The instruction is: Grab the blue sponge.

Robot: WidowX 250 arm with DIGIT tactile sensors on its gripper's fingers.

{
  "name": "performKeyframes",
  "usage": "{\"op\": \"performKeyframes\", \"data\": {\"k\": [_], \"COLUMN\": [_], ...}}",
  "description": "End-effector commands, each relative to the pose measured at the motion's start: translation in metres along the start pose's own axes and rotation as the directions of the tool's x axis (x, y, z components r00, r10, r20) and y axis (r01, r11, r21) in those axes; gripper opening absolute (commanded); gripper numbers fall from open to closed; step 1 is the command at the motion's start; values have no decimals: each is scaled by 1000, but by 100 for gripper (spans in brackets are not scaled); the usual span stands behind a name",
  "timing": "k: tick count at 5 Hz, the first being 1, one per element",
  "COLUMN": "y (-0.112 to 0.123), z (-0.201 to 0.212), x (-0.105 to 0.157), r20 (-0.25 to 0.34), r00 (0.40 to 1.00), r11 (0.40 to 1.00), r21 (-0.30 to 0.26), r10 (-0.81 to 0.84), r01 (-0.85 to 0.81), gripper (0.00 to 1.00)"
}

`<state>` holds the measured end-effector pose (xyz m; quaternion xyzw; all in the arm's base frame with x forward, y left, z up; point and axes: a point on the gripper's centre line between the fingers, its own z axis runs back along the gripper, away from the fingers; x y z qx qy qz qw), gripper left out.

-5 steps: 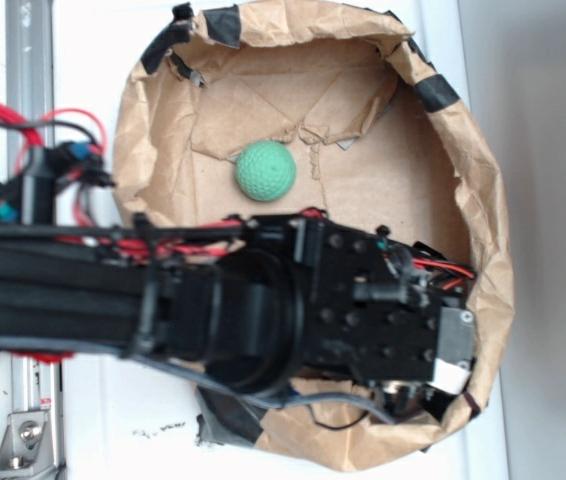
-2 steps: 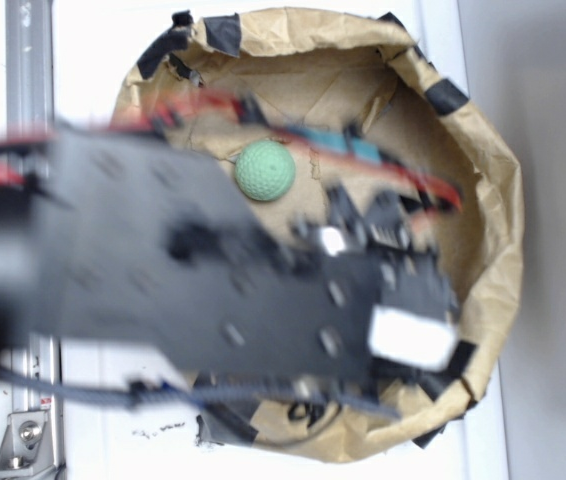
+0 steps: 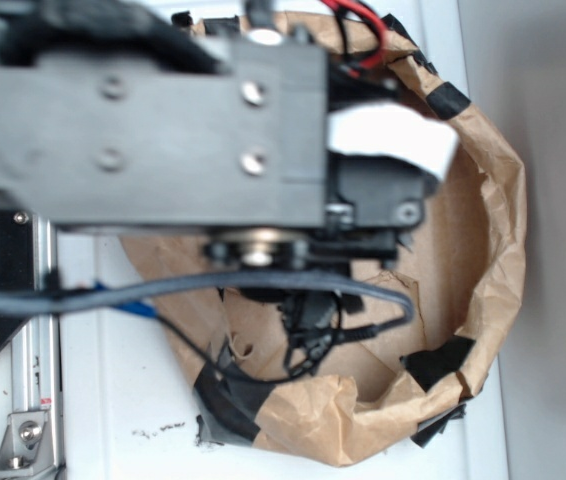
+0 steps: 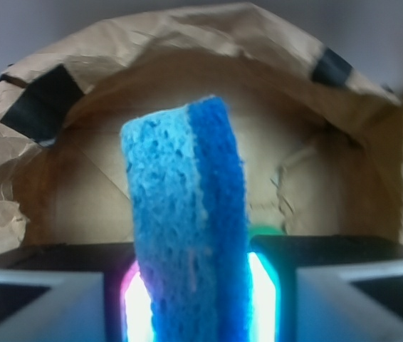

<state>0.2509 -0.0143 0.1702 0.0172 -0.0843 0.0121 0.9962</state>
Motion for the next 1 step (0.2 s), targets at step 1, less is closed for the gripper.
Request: {"op": "performKeyframes", "data": {"k": [1], "y": [19], "z": [13], "x": [-6], "r20": [90], "r00": [989], "r11": [989], "r21": [76], "r10": [118], "r01": [-125], "gripper": [0]}}
